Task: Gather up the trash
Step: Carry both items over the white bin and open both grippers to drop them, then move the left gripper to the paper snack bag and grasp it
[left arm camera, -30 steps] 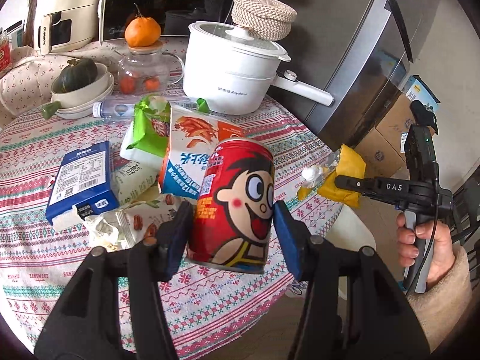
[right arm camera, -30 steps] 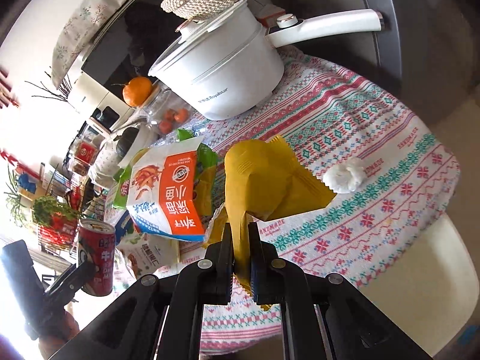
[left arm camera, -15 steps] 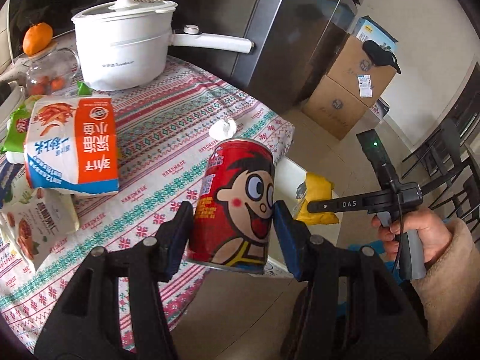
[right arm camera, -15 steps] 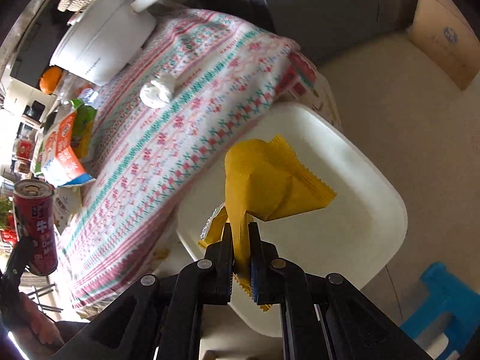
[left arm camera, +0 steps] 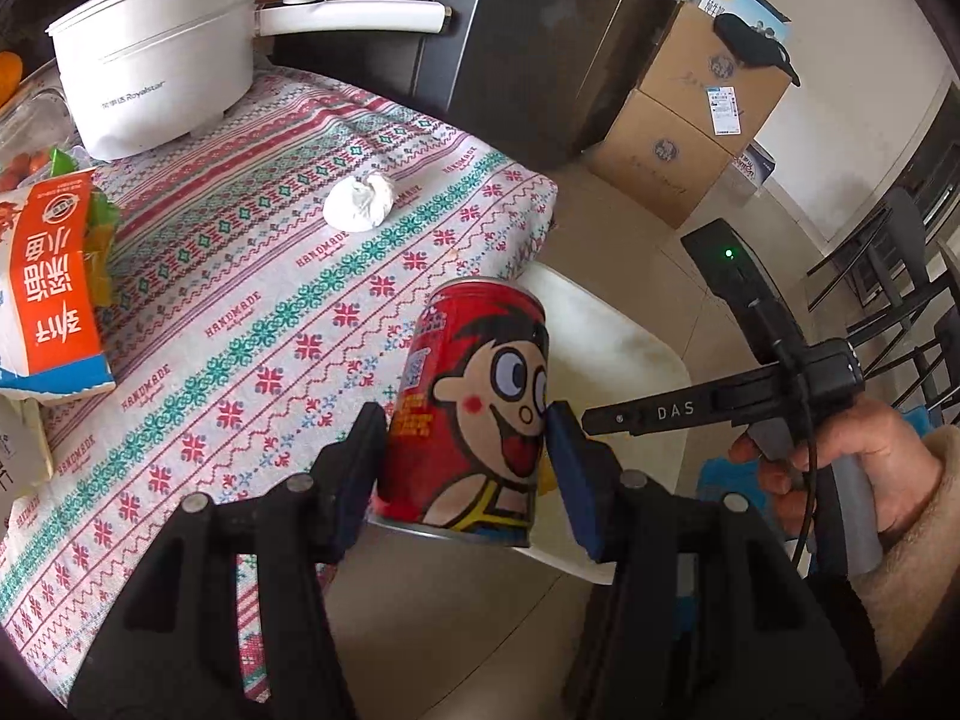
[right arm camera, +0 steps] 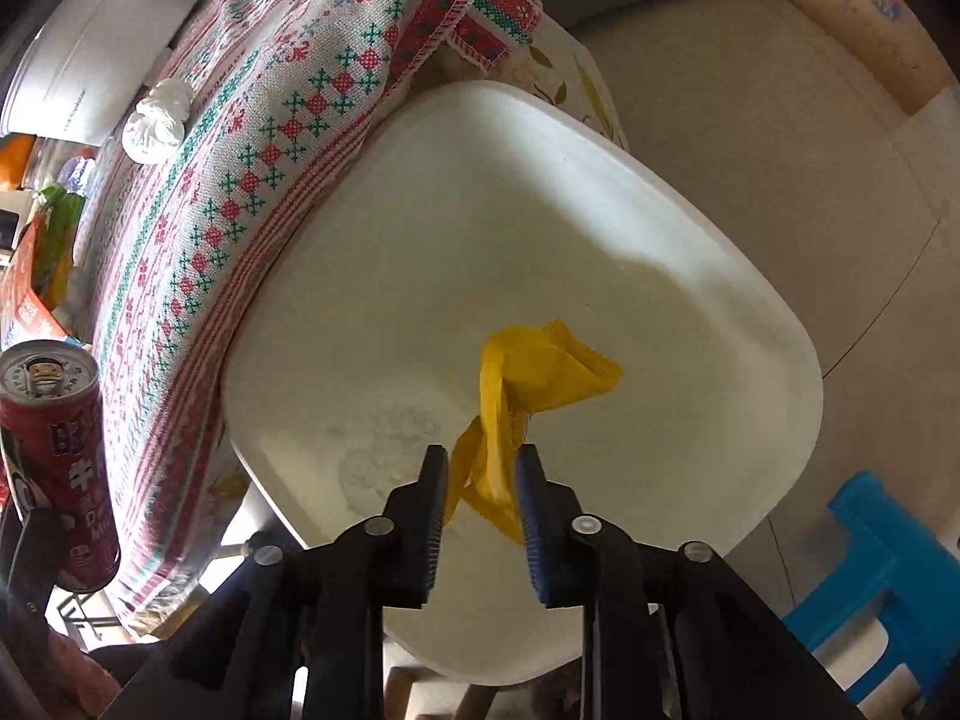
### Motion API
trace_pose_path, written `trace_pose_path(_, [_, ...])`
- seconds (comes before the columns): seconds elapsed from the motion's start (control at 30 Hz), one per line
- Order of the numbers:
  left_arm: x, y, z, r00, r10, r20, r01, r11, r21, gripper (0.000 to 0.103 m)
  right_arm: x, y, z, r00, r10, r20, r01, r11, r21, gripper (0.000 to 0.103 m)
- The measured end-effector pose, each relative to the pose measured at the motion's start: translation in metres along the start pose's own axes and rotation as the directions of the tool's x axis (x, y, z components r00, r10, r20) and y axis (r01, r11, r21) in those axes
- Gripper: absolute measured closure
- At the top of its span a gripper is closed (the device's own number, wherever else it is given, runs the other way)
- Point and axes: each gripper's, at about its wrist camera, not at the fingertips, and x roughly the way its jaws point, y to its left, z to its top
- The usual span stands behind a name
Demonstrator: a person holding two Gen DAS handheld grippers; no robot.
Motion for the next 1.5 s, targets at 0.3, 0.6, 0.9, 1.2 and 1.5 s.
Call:
trace_pose_path(0.3, [0.044, -0.040, -0.001, 0.999, 0.002, -0.037, 0.001, 0.996, 0.094, 0.047, -0.068, -0.021, -0.018, 0.987, -0.024, 0.159, 0.019, 0.999, 0.033, 0.038])
trace_pose_path(0.6, [0.095, -0.058, -0.007, 0.993, 0.072, -0.088, -0.058, 0.987, 0.151, 0.046, -0.095, -0.047, -0.023, 0.968, -0.128, 0.218, 0.120, 0.992, 0.048, 0.035])
trace_pose_path(0.9, [0.094, -0.062, -0.006, 0.992, 0.092, -0.081, -0.078, 0.982, 0.171, 0.039, -0.102, -0.059, -0.027, 0.960, -0.145, 0.240, 0.138, 0.989, 0.047, 0.033])
trace_pose_path(1.2, [0.046, -0.044, 0.002, 0.994, 0.107, -0.008, -0.105, 0.987, 0.121, 0.016, -0.115, -0.049, -0.032, 0.949, -0.135, 0.287, 0.130, 0.991, 0.036, 0.032])
trace_pose_path(1.5, [-0.019, 0.011, 0.000, 0.971, 0.223, 0.091, -0.226, 0.974, 0.029, 0.004, -0.139, -0.009, -0.039, 0.912, -0.082, 0.402, 0.102, 0.994, -0.027, 0.028])
